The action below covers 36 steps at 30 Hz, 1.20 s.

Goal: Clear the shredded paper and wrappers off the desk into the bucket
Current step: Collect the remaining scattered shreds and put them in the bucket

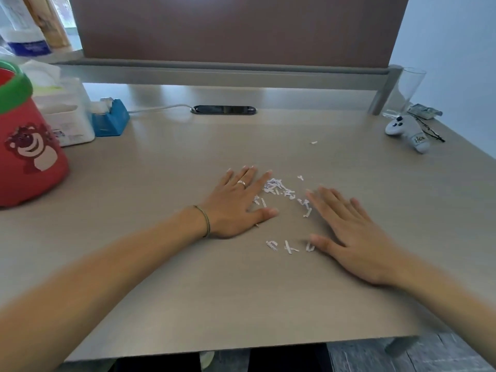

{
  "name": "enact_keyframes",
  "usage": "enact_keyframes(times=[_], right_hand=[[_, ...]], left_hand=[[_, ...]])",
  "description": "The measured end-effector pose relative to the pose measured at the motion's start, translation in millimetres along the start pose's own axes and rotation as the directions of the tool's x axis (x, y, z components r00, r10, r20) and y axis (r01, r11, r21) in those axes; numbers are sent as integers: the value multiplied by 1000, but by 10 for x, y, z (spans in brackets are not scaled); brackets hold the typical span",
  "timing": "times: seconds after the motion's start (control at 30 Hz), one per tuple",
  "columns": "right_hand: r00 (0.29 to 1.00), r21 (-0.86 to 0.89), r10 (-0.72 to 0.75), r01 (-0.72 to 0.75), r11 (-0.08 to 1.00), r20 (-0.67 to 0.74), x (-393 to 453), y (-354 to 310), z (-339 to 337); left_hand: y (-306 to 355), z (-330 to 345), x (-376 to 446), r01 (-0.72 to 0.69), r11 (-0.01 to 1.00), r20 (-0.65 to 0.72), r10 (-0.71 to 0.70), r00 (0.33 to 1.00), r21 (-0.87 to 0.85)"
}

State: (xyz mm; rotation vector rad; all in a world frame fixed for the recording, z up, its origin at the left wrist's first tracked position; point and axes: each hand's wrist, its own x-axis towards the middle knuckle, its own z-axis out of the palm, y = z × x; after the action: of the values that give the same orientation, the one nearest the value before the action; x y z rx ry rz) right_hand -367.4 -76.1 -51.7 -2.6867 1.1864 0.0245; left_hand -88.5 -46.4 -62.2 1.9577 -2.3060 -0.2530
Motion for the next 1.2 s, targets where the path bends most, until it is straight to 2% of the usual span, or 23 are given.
enact_keyframes(times=[0.07,0.17,0.23,0.33,0.47,0.57,0.7,0.8,1.03,1.13,1.2], right_hand=[[997,-47,80,-80,996,-6,85,74,34],[994,-45,106,-106,993,-10,346,92,14],[998,-24,63,-64,998,-11,555,19,-12],[998,19,-63,63,998,-2,810,-179,-24],[966,66,-258,256,965,30,840,-452,2],[948,49,-318,316,948,32,739,-559,47],[944,5,-294,298,955,-148,745,-682,73],[891,-94,-369,357,929,-263,885,-728,36],[799,-213,-535,492,844,-274,1000,-662,41],[777,-286,-564,493,821,-279,987,-679,55],[821,-224,-525,480,848,-225,1023,-697,21]], left_hand=[[90,9,8,-86,994,-1,86,996,-68],[214,-12,-140,-199,912,-76,184,980,-359],[254,-78,-259,-247,815,-166,187,968,-523],[174,-159,-337,-260,757,-282,104,954,-599],[-70,-157,-264,-131,773,-298,-78,951,-621],[-154,-166,-183,-103,763,-310,-132,942,-638],[-214,-154,-86,-108,707,-370,-228,901,-699],[-227,-153,-47,-88,693,-395,-298,869,-715],[-245,-202,-91,-8,756,-397,-335,855,-655],[-286,-171,-163,59,820,-300,-274,914,-569],[-282,-142,-246,89,904,-184,-180,966,-418]])
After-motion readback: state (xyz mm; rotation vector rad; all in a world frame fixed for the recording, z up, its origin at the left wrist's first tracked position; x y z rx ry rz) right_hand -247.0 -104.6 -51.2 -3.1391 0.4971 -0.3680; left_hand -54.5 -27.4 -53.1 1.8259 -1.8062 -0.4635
